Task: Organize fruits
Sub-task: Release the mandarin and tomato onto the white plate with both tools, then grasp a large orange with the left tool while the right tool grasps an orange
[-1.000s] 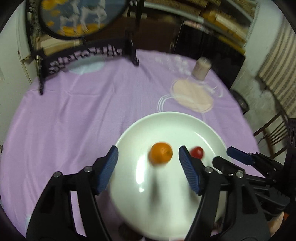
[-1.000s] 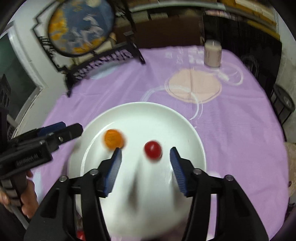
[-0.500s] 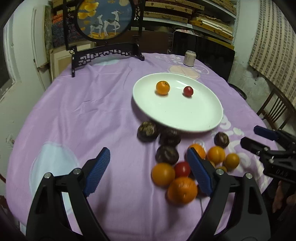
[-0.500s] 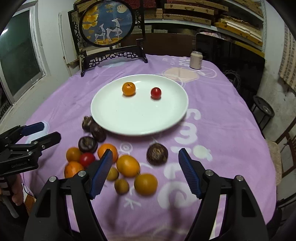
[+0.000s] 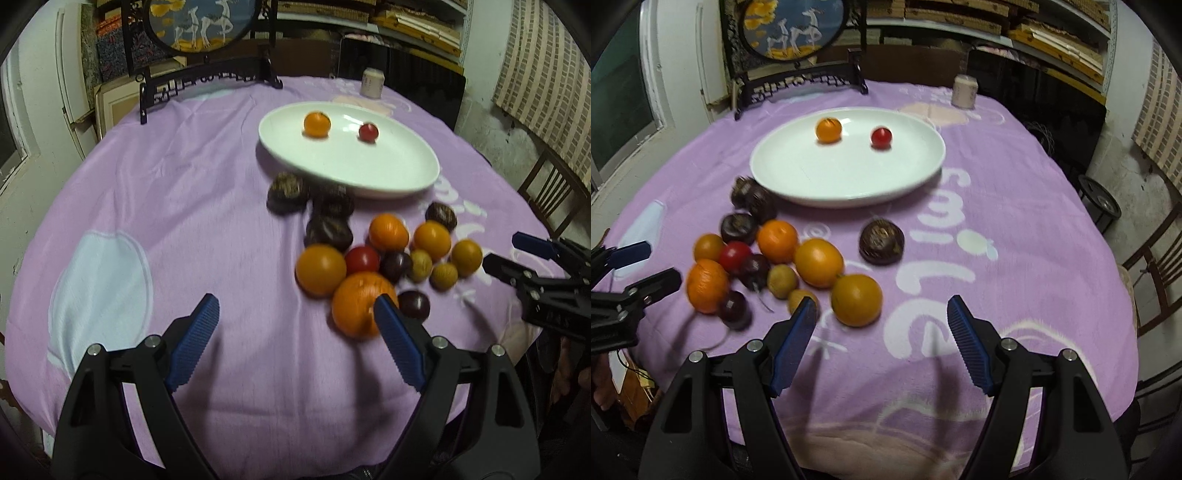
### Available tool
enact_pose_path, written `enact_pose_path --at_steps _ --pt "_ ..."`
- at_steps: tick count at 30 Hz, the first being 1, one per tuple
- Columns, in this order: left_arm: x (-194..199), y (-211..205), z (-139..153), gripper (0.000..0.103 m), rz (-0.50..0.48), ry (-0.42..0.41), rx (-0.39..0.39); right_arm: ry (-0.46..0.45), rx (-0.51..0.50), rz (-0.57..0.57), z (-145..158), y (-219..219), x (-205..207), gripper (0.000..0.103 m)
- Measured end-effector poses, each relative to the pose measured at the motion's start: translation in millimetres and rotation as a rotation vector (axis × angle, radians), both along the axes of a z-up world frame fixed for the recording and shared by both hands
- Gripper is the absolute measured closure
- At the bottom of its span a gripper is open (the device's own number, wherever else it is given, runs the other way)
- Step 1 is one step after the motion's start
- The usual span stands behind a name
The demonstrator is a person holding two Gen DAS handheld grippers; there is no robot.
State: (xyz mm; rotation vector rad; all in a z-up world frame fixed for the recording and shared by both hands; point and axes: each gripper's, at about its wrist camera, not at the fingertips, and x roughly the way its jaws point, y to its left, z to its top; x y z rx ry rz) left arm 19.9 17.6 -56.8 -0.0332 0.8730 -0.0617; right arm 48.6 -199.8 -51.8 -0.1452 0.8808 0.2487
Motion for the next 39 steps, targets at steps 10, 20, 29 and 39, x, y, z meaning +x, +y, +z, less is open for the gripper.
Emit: enact_pose_path --at_steps 10,20,29,39 --pt "0 0 -13 0.012 -0.006 0.056 -0.004 0.033 0.046 0.034 -36 9 26 0.049" --pt "0 -19 -15 0.012 -0.055 0.071 -0.004 0.032 0.132 0.021 -20 -12 15 0.065" --pt "26 -37 -25 0.049 -0.045 0.079 0.007 0.016 0.158 0.009 -12 -21 5 0.065" --pt "12 -28 -8 0.058 -0.053 0.05 -0.039 -0.009 0.163 0.013 -4 -21 -1 0.065"
